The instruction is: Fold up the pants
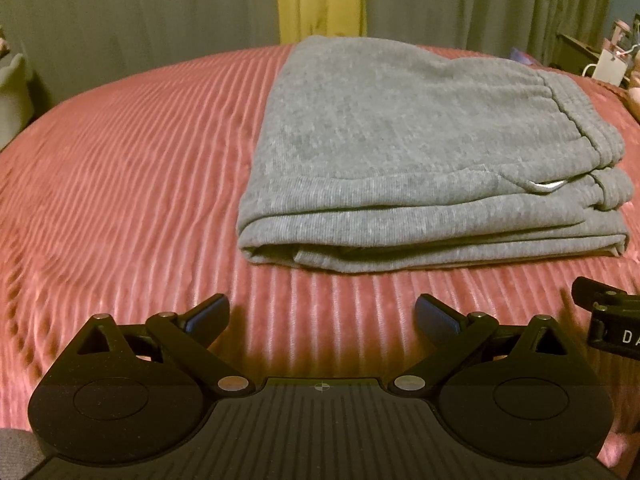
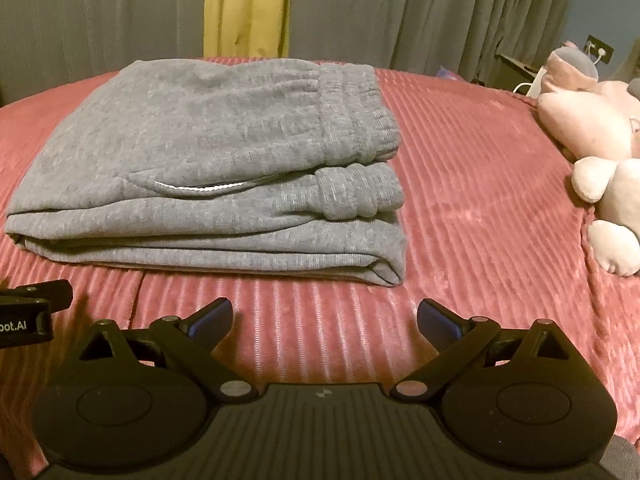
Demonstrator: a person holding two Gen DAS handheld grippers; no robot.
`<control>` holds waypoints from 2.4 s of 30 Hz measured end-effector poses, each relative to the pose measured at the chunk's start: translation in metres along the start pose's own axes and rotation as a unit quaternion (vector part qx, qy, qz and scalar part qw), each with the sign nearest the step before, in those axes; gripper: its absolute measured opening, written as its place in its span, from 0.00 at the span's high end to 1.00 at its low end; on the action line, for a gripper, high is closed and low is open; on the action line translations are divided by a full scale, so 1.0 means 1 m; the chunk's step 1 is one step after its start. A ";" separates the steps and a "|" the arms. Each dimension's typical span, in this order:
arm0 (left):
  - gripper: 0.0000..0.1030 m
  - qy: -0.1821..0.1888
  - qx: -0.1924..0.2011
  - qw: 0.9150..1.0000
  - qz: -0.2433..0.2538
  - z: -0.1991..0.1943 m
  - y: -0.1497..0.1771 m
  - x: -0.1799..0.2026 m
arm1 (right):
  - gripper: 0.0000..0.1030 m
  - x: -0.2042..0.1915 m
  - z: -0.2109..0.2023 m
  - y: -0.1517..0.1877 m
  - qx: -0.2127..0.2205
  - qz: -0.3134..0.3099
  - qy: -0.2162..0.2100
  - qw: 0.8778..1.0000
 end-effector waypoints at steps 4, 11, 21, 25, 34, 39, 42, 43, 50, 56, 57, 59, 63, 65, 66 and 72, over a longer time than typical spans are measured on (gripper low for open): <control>0.01 -0.001 -0.002 1.000 0.005 0.000 0.001 0.001 | 0.04 0.001 0.000 0.000 0.000 0.001 0.000 1.000; 0.01 0.000 -0.004 1.000 0.009 0.001 0.002 0.002 | 0.04 -0.001 0.000 0.000 0.000 0.000 0.000 1.000; 0.01 -0.001 -0.007 1.000 0.009 0.002 0.003 0.002 | 0.04 0.000 -0.001 -0.001 0.005 0.005 -0.003 1.000; 0.01 -0.001 -0.007 1.000 0.008 0.002 0.003 0.002 | 0.04 0.000 -0.002 -0.001 0.006 0.007 -0.004 1.000; 0.01 -0.001 -0.009 1.000 0.009 0.003 0.003 0.002 | 0.04 0.000 -0.002 -0.002 0.007 0.007 -0.004 1.000; 0.01 -0.001 -0.010 1.000 0.008 0.003 0.003 0.002 | 0.04 0.000 -0.002 -0.002 0.006 0.007 -0.004 1.000; 0.01 -0.001 -0.010 1.000 0.007 0.003 0.004 0.003 | 0.04 0.000 -0.002 -0.002 0.007 0.007 -0.003 1.000; 0.01 -0.002 -0.010 1.000 0.007 0.003 0.004 0.003 | 0.04 0.000 -0.002 -0.001 0.007 0.007 -0.004 1.000; 0.01 -0.002 -0.011 1.000 0.007 0.003 0.004 0.003 | 0.04 0.000 -0.002 -0.003 0.005 0.008 -0.003 1.000; 0.01 -0.002 -0.012 1.000 0.007 0.003 0.004 0.003 | 0.04 -0.001 -0.003 -0.004 0.005 0.008 -0.002 1.000; 0.01 -0.002 -0.012 1.000 0.007 0.003 0.004 0.003 | 0.04 -0.001 -0.003 -0.004 0.006 0.008 -0.002 1.000; 0.01 -0.002 -0.011 1.000 0.007 0.003 0.004 0.002 | 0.04 -0.001 -0.003 -0.004 0.006 0.008 -0.002 1.000; 0.01 -0.002 -0.012 1.000 0.007 0.003 0.004 0.002 | 0.04 -0.001 -0.002 -0.003 0.005 0.008 -0.002 1.000; 0.01 -0.002 -0.012 1.000 0.007 0.003 0.004 0.003 | 0.04 -0.001 -0.003 -0.002 0.005 0.009 -0.002 1.000; 0.01 -0.002 -0.012 1.000 0.007 0.003 0.004 0.003 | 0.04 -0.001 -0.003 -0.003 0.005 0.009 -0.002 1.000; 0.01 -0.002 -0.012 1.000 0.006 0.002 0.004 0.003 | 0.04 -0.001 -0.002 -0.003 0.005 0.009 -0.002 1.000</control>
Point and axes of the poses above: each gripper's, at about its wrist camera, not at the fingertips, and z roughly the way its jaws point, x to its right, y to its underside, the point moved 10 cm from there along z, roughly the way its jaws point, and after that the axes turned 8 degrees about -z, right-handed, at the moved point
